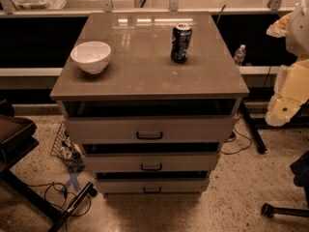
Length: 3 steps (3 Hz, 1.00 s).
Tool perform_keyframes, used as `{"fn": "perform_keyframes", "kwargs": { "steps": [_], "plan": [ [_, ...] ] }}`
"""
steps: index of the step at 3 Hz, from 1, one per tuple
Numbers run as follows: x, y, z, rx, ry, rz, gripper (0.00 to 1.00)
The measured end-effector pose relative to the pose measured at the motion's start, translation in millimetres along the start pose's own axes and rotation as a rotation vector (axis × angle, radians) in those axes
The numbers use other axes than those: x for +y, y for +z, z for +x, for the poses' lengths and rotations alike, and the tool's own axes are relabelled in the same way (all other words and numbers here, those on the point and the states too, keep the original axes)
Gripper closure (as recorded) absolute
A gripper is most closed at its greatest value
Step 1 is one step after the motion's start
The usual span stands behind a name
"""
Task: Open bottom drawer
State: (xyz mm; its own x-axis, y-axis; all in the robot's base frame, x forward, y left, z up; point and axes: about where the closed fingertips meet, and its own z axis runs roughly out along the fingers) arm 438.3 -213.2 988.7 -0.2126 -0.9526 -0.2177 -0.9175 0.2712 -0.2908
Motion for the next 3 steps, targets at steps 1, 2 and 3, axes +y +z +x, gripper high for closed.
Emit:
{"fn": "perform_keyframes", "kwargs": {
  "steps": [1,2,3],
  "plan": [
    [0,0,0,0.0,0.0,0.0,0.0],
    [-4,15,-5,-0.021,0.004,0.037,0.0],
    [17,67,-5,-0.087,0.034,0.028,0.0]
  ]
}}
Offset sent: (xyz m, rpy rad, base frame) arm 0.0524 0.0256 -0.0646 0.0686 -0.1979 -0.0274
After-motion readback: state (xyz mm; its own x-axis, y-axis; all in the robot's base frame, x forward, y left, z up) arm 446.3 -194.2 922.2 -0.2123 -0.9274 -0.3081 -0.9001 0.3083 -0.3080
